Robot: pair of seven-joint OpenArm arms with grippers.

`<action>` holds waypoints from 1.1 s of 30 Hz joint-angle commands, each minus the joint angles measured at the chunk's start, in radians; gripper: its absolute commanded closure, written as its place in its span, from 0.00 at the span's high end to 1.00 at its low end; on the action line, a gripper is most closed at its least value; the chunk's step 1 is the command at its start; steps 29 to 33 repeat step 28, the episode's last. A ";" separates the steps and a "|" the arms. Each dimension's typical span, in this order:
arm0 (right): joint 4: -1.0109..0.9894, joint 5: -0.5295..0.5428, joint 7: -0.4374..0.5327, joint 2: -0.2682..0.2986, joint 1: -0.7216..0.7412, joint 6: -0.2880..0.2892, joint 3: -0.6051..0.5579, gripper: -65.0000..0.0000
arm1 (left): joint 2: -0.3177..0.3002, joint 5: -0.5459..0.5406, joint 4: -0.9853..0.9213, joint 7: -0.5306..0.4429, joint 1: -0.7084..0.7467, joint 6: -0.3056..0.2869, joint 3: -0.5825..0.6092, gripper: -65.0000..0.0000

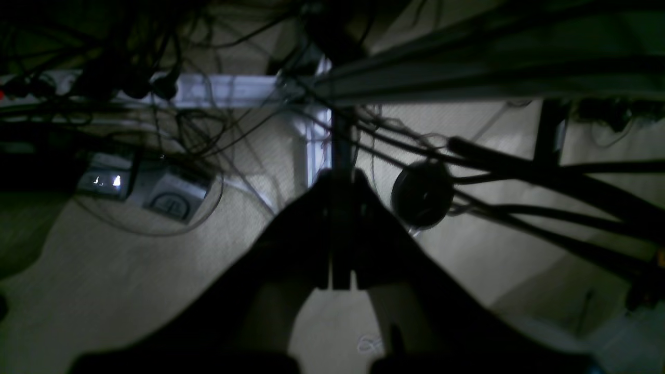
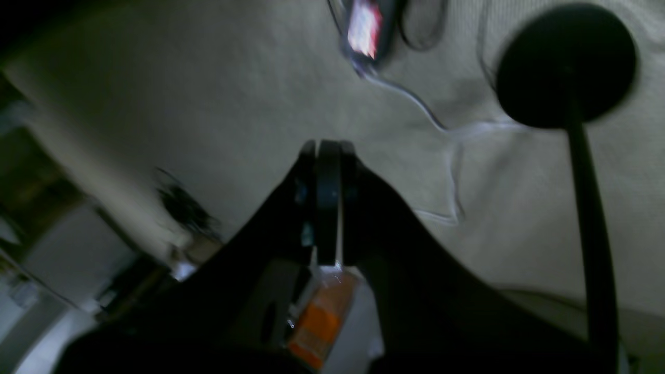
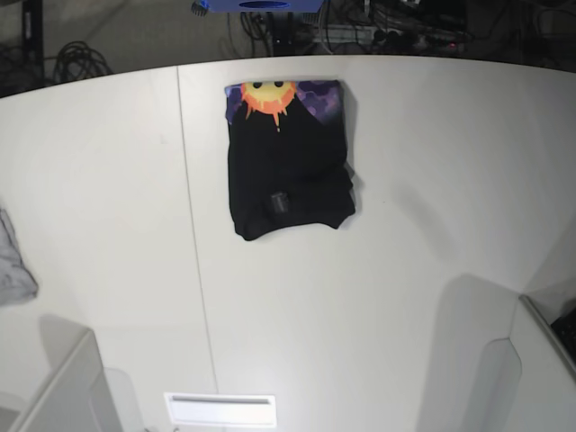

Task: Fold the T-shirt properly

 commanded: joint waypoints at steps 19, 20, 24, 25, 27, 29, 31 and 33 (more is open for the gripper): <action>-0.012 0.003 0.024 -0.140 0.043 -0.222 0.003 0.00 | -0.006 0.001 0.004 0.191 -0.100 -0.007 -0.001 0.00; -0.012 0.003 0.024 -0.140 0.043 -0.222 0.003 0.00 | -0.006 0.001 0.015 0.191 -0.100 -0.007 -0.001 0.00; -0.012 0.003 0.025 -0.138 0.046 -0.222 0.003 0.00 | -0.005 -0.007 0.052 0.191 -0.086 -0.007 -0.003 0.00; -0.012 0.003 0.025 -0.138 0.046 -0.222 0.003 0.00 | -0.005 -0.007 0.050 0.193 -0.086 -0.007 -0.003 0.00; -0.012 0.003 0.025 -0.138 0.055 -0.222 0.003 0.00 | -0.005 -0.001 0.050 0.193 -0.091 -0.006 0.002 0.00; -0.012 0.003 0.025 -0.138 0.058 -0.222 0.003 0.00 | -0.003 -0.001 0.050 0.193 -0.092 -0.006 0.002 0.00; -0.012 0.003 0.025 -0.138 0.058 -0.222 0.003 0.00 | -0.003 -0.001 0.050 0.193 -0.092 -0.006 0.002 0.00; -0.012 0.003 0.025 -0.138 0.058 -0.222 0.003 0.00 | -0.003 -0.001 0.050 0.193 -0.092 -0.006 0.002 0.00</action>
